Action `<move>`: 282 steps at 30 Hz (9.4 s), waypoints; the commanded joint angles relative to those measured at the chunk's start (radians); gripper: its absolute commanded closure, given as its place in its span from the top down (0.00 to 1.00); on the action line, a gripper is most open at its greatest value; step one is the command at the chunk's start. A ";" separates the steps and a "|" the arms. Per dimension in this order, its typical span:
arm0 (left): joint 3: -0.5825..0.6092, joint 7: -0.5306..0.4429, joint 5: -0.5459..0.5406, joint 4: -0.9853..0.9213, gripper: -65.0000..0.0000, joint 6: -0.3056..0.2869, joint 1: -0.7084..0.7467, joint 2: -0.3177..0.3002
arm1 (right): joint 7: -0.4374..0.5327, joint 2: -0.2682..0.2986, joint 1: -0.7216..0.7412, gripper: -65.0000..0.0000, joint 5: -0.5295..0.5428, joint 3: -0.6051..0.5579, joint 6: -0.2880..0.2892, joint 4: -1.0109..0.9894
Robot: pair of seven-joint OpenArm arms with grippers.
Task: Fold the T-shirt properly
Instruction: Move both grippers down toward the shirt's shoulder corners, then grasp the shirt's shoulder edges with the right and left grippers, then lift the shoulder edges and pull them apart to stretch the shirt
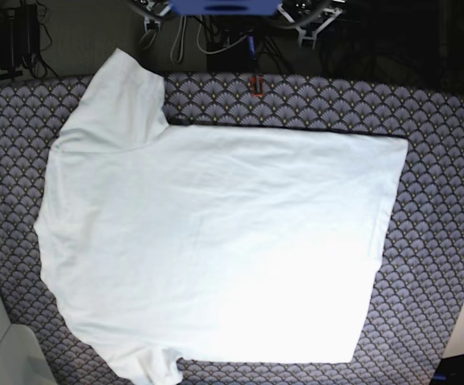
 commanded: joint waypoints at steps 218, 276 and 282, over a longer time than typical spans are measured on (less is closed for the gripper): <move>-0.348 0.523 -0.209 1.492 0.01 -0.009 0.240 -0.106 | -0.244 0.246 -0.545 0.00 0.587 0.238 0.443 1.566; -0.474 0.727 -0.207 1.795 0.01 -0.009 0.429 -0.178 | 0.022 0.240 -0.788 0.00 0.584 0.393 0.602 1.722; -0.469 0.727 -0.207 1.786 0.01 -0.009 0.366 -0.177 | 0.011 0.246 -0.700 0.00 0.529 0.411 0.602 1.722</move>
